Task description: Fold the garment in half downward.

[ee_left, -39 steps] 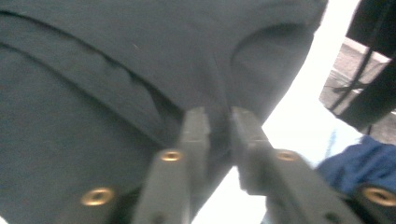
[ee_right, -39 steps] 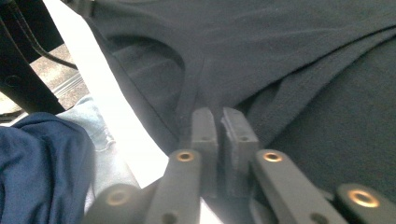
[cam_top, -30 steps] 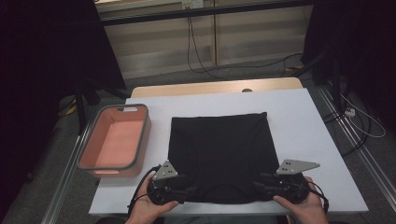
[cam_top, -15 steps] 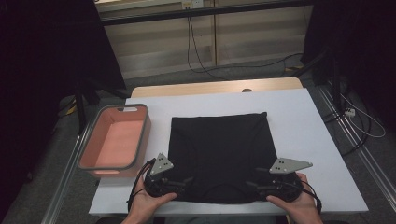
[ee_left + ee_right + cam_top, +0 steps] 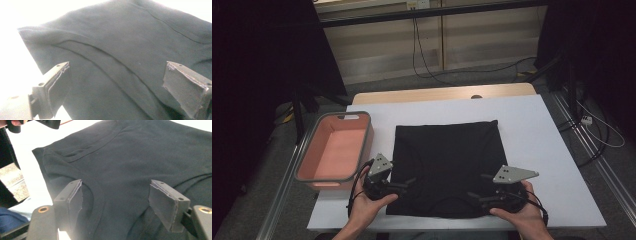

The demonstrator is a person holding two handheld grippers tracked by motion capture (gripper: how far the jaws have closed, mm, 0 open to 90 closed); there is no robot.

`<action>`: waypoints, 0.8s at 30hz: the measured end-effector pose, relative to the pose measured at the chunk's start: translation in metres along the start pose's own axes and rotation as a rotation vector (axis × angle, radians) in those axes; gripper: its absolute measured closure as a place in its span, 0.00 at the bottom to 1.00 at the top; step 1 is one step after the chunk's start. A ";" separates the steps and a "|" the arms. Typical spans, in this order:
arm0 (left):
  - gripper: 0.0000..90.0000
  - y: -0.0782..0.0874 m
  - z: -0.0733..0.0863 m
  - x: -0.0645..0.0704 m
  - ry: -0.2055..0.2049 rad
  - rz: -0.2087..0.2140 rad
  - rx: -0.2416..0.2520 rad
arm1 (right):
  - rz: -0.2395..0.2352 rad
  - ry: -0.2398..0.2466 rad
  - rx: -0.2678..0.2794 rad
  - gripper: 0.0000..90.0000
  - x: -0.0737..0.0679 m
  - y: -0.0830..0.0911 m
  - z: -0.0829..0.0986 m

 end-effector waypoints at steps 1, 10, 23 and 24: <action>0.12 0.000 -0.001 -0.003 -0.004 -0.008 0.004 | -0.002 -0.002 0.003 0.30 0.000 0.000 -0.002; 0.13 -0.005 -0.004 -0.016 0.041 -0.005 0.009 | -0.023 0.030 -0.002 0.27 -0.013 -0.010 -0.006; 0.11 -0.009 -0.013 -0.028 0.027 -0.031 0.026 | -0.103 0.070 -0.009 0.26 -0.043 -0.049 -0.024; 0.11 -0.009 -0.014 -0.028 0.033 -0.029 0.025 | -0.108 0.076 -0.012 0.26 -0.046 -0.052 -0.025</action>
Point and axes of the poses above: each handheld gripper's, and its own axes: y roughly backward along the jaws, z roughly out of its underside, x roughly to its right, the point moved 7 cm from there along -y, roughly forward along the jaws, and after that the axes turned 2 degrees about x, right-handed, at the moved point
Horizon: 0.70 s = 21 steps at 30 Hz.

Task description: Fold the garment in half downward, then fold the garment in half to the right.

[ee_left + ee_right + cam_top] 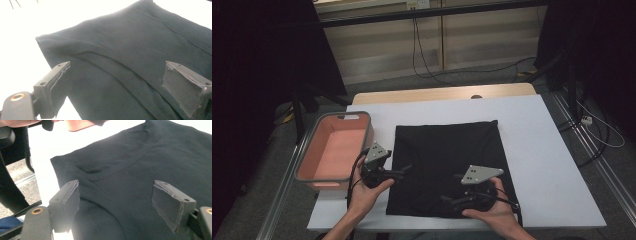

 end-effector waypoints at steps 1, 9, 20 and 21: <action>0.11 0.000 -0.001 -0.002 0.001 -0.005 0.004 | -0.007 0.004 -0.001 0.26 -0.002 -0.003 -0.001; 0.11 -0.005 -0.008 -0.011 0.010 -0.021 0.009 | -0.055 0.026 -0.014 0.26 -0.016 -0.027 -0.012; 0.13 -0.023 -0.015 -0.030 0.032 -0.049 -0.039 | -0.107 0.055 -0.040 0.27 -0.030 -0.052 -0.023; 0.13 -0.024 -0.017 -0.030 0.043 -0.034 -0.031 | -0.112 0.056 -0.043 0.28 -0.031 -0.054 -0.024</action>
Point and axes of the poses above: each handheld gripper's, and its own axes: y roughly backward along the jaws, z roughly out of its underside, x roughly to its right, the point moved 7 cm from there along -y, roughly forward along the jaws, and after that the axes turned 2 degrees about x, right-handed, at the moved point
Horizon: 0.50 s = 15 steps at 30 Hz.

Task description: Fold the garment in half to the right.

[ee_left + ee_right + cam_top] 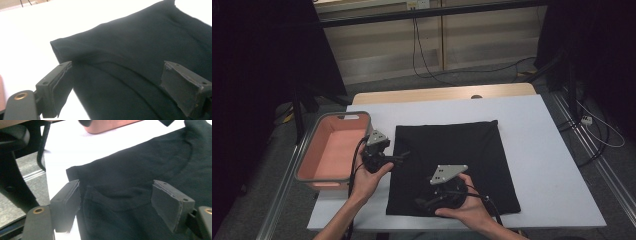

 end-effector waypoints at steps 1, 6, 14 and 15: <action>0.11 0.000 -0.001 0.000 -0.002 0.014 0.000 | -0.002 0.002 0.000 0.28 -0.001 -0.002 -0.001; 0.12 -0.007 -0.010 -0.004 -0.016 0.010 -0.001 | -0.044 0.016 -0.010 0.33 -0.005 -0.009 -0.009; 0.18 -0.027 -0.029 -0.019 0.024 -0.035 0.010 | -0.078 0.029 -0.008 0.39 -0.015 -0.023 -0.013; 0.20 -0.030 -0.030 -0.022 0.025 -0.038 0.005 | -0.085 0.033 -0.012 0.41 -0.016 -0.025 -0.012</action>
Point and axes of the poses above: each handheld gripper's, and its own axes: y roughly backward along the jaws, z roughly out of its underside, x roughly to its right, the point moved 7 cm from there along -y, roughly forward along the jaws, and after that the axes turned 2 degrees about x, right-handed, at the moved point
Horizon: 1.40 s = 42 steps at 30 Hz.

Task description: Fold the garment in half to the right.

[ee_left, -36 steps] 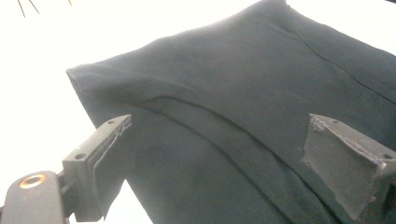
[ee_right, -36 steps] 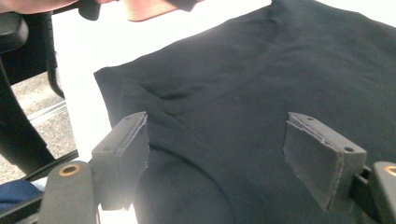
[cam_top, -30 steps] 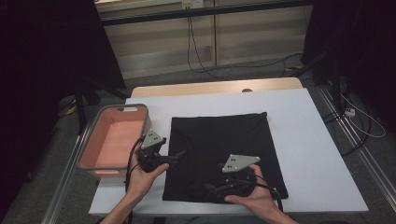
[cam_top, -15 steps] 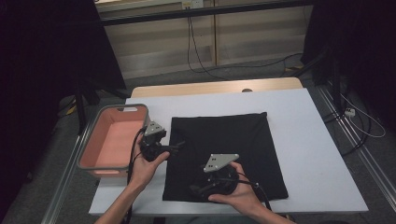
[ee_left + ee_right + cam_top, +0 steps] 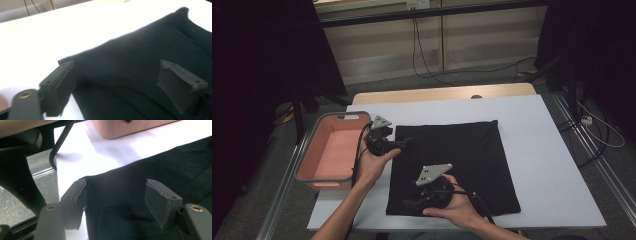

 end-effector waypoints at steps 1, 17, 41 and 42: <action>0.22 -0.004 -0.001 -0.003 0.002 -0.012 -0.008 | -0.003 0.005 -0.002 0.41 -0.001 -0.002 0.002; 0.51 -0.061 0.007 -0.058 0.103 -0.117 -0.133 | -0.013 0.000 -0.040 0.42 0.000 -0.010 0.014; 0.53 -0.084 0.021 -0.072 0.107 -0.158 -0.196 | -0.012 -0.003 -0.057 0.40 0.000 -0.011 0.018; 0.55 -0.084 0.021 -0.072 0.107 -0.158 -0.196 | -0.015 -0.004 -0.058 0.39 -0.001 -0.012 0.018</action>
Point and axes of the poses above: each handheld gripper's, and its own axes: y roughly backward along the jaws, z roughly out of its underside, x roughly to its right, the point moved 7 cm from there along -y, roughly forward along the jaws, and after that the axes turned 2 degrees about x, right-handed, at the moved point
